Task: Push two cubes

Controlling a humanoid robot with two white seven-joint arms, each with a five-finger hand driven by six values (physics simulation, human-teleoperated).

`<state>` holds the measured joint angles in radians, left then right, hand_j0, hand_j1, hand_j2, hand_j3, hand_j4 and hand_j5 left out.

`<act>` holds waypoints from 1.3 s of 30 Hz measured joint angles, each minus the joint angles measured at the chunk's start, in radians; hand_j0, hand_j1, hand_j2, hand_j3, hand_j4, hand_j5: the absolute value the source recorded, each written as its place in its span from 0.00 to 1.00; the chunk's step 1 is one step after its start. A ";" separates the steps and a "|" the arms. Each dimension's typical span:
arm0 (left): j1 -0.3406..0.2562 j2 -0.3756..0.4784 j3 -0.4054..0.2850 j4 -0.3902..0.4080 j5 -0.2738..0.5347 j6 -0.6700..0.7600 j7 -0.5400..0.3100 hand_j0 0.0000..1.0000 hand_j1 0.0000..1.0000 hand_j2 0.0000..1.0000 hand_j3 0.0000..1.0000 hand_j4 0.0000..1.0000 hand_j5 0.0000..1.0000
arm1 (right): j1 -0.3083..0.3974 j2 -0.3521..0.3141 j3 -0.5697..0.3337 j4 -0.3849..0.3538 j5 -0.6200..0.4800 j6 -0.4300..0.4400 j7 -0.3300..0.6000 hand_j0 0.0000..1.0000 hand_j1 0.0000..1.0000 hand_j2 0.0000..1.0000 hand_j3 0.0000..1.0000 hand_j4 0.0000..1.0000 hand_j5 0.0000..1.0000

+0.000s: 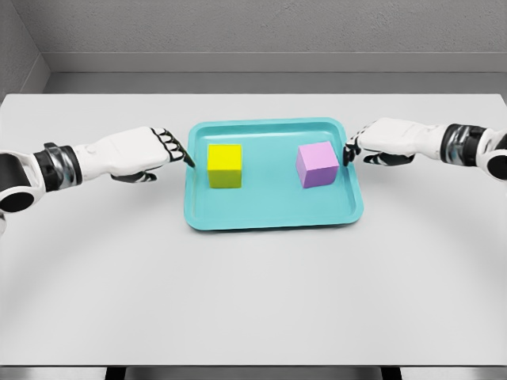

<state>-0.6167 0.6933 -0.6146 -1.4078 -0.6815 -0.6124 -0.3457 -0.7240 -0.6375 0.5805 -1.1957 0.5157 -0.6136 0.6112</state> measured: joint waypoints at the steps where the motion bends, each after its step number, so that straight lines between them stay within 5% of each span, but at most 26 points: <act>1: -0.002 -0.001 -0.002 0.005 0.000 0.000 0.000 0.78 0.78 0.78 0.78 0.78 0.78 | 0.000 0.004 0.001 0.001 0.001 0.000 0.000 0.54 0.54 0.54 0.54 0.54 0.54; 20: -0.018 -0.042 -0.005 0.067 -0.005 0.000 -0.017 0.79 0.79 0.79 0.79 0.79 0.79 | -0.003 0.065 0.002 0.016 0.020 0.042 -0.003 0.55 0.55 0.55 0.55 0.55 0.55; 30: -0.021 -0.087 -0.006 0.074 -0.007 0.000 -0.050 0.79 0.79 0.79 0.79 0.79 0.79 | 0.000 0.047 0.006 -0.053 -0.002 0.010 -0.001 0.55 0.55 0.55 0.55 0.55 0.55; 39: -0.023 -0.109 -0.006 0.081 -0.009 0.000 -0.060 0.79 0.79 0.79 0.79 0.79 0.79 | 0.005 0.020 0.008 -0.013 -0.001 0.001 0.000 0.55 0.55 0.55 0.55 0.55 0.55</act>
<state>-0.6397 0.5847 -0.6204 -1.3268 -0.6905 -0.6127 -0.4061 -0.7194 -0.6179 0.5881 -1.2084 0.5151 -0.6130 0.6111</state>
